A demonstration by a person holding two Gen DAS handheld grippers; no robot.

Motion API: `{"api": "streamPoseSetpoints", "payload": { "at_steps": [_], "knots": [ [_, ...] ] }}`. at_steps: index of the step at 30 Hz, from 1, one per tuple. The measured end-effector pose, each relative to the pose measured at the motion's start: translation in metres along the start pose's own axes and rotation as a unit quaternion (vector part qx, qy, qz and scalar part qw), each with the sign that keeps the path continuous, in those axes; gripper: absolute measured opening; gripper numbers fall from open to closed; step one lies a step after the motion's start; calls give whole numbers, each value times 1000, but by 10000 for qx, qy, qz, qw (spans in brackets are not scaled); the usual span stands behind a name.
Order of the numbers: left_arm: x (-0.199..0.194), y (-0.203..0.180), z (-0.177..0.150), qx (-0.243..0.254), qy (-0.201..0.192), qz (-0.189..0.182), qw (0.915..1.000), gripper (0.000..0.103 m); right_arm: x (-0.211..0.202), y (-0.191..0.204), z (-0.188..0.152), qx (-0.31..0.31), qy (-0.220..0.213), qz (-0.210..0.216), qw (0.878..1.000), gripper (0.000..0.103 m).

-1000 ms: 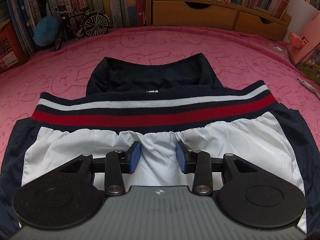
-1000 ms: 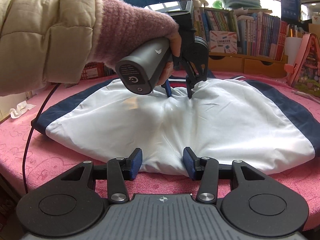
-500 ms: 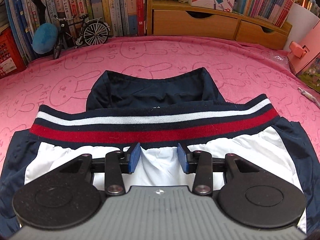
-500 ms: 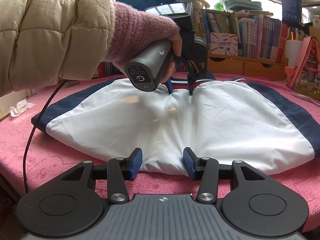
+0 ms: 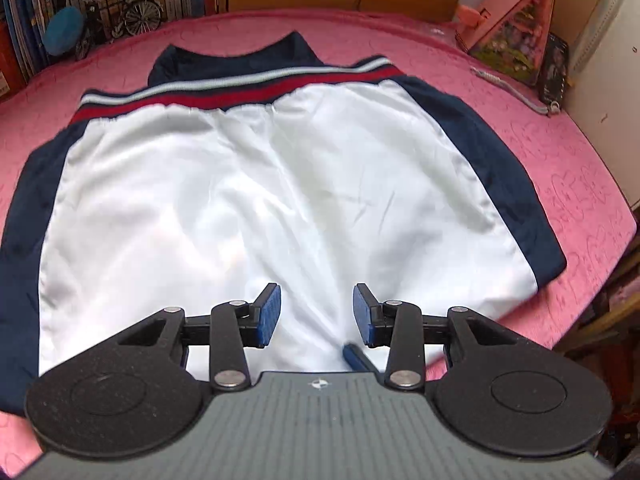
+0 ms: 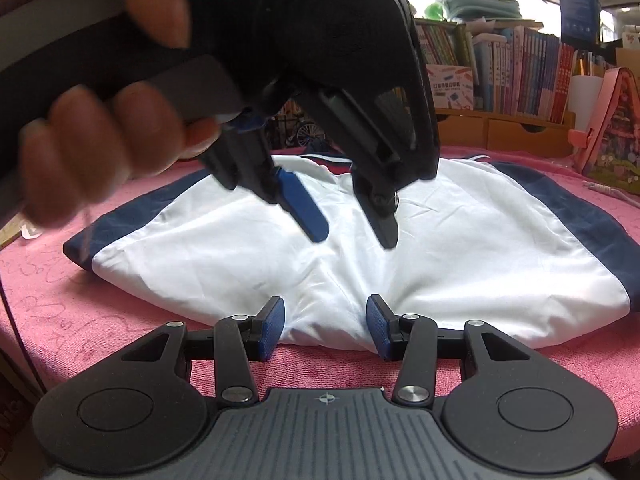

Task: Fold clothes
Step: 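Smooth the white panel toward the striped collar with the left tool, then grasp the navy side edge of the jacket with the right tool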

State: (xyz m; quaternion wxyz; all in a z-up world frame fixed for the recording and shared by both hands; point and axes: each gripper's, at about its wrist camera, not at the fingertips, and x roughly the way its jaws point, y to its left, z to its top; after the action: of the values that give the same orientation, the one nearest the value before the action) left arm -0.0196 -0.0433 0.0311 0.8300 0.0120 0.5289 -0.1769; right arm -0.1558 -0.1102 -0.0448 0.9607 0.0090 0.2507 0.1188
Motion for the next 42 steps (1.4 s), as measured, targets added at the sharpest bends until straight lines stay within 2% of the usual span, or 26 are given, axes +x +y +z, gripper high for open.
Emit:
{"api": "streamPoseSetpoints", "payload": {
  "at_steps": [3, 9, 20, 24, 26, 28, 30, 32, 33, 36, 39, 42],
  "knots": [
    [9, 4, -6, 29, 51, 203, 9998, 37, 1, 0, 0, -2, -4, -11, 10000, 46],
    [22, 9, 12, 160, -312, 496, 9982, 37, 3, 2, -1, -24, -12, -44, 10000, 46],
    [70, 39, 103, -245, -894, 1120, 9894, 38, 1, 5, -4, -55, -37, -66, 10000, 46],
    [75, 46, 123, -478, -922, 1109, 9884, 38, -2, 5, -6, -58, -40, -45, 10000, 46],
    [72, 47, 122, -483, -945, 1079, 9885, 39, -3, 5, -8, -62, -55, -15, 10000, 46],
    [63, 47, 114, -531, -1011, 1042, 9880, 37, -5, 1, -9, 32, -106, 105, 9999, 46],
    [47, 46, 97, -594, -1172, 903, 9872, 37, -11, -16, -10, 373, -190, 413, 9983, 46],
    [25, 38, 71, -589, -1510, 740, 9840, 38, -27, -43, -10, 822, -344, 645, 9939, 49],
    [14, 32, 56, -563, -1718, 727, 9808, 39, -35, -56, -8, 977, -465, 609, 9923, 51],
    [-15, 14, 4, -595, -2407, 795, 9655, 43, -52, -89, -10, 1359, -641, 233, 9884, 54],
    [-30, -2, -49, -633, -2933, 862, 9500, 45, -64, -121, -11, 1755, -735, -189, 9815, 55],
    [-29, -19, -86, -488, -2997, 962, 9479, 45, -77, -154, -12, 2146, -827, -610, 9713, 55]
  ]
}}
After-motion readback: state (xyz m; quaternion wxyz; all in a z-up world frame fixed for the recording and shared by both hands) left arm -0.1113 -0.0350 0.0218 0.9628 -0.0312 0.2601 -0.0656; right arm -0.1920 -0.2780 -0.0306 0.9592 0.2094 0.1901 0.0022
